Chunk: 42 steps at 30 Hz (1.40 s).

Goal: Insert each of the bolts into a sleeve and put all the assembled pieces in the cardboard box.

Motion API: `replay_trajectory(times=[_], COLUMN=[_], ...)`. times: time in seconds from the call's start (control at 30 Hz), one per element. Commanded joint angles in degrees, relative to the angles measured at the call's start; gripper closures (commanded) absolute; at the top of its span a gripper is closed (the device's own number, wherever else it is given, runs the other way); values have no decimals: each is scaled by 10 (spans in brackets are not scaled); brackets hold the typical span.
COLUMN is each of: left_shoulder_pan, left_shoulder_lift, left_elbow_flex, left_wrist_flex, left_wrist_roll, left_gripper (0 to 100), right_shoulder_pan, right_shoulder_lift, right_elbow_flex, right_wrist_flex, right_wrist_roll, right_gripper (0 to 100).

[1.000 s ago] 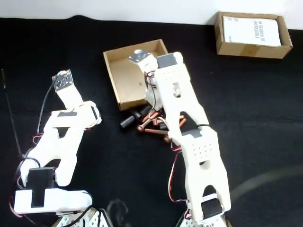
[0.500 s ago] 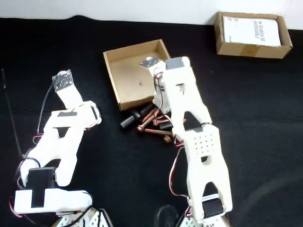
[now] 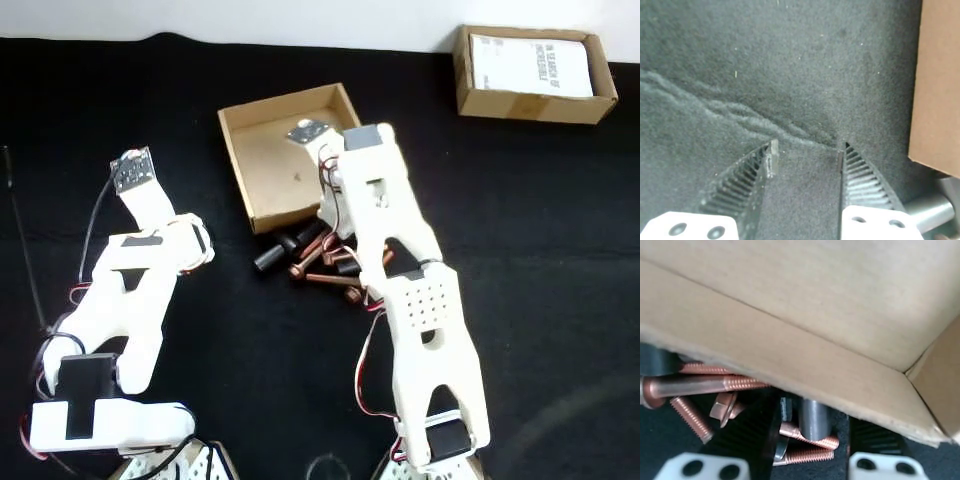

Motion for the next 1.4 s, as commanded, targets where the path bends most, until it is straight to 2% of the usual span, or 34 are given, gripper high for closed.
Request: replay_trajectory(times=[0.0, 0.07, 0.17, 0.33, 0.6, 0.8, 0.93, 1.2, 1.37], left_shoulder_pan=[-7, -7, -7, -7, -7, -7, -7, -7, 0], left_shoulder_lift=[-2, -2, -2, -1, -1, -2, -5, -7, -36], left_elbow_flex=[-22, -22, -22, -23, -23, -23, -21, -23, -30], left_wrist_flex=[-7, -7, -8, -9, -8, -5, -4, 33, 96], left_wrist_roll=[1, 1, 1, 0, 0, 0, 1, -5, -105], left_gripper=[793, 793, 793, 793, 793, 793, 793, 793, 793], right_shoulder_pan=[-18, -16, -15, -14, 37, 102, 139, 188, 245], right_shoulder_lift=[16, 34, 43, 34, -45, -175, -287, -547, -687], right_elbow_flex=[-11, -11, -12, -15, -155, -153, -75, 215, 383], right_wrist_flex=[-5, -5, -4, 19, 82, 83, 83, 82, 81], right_wrist_roll=[11, 11, 11, 11, 8, -69, -111, -156, -158], right_gripper=[834, 865, 994, 991, 991, 991, 991, 991, 991])
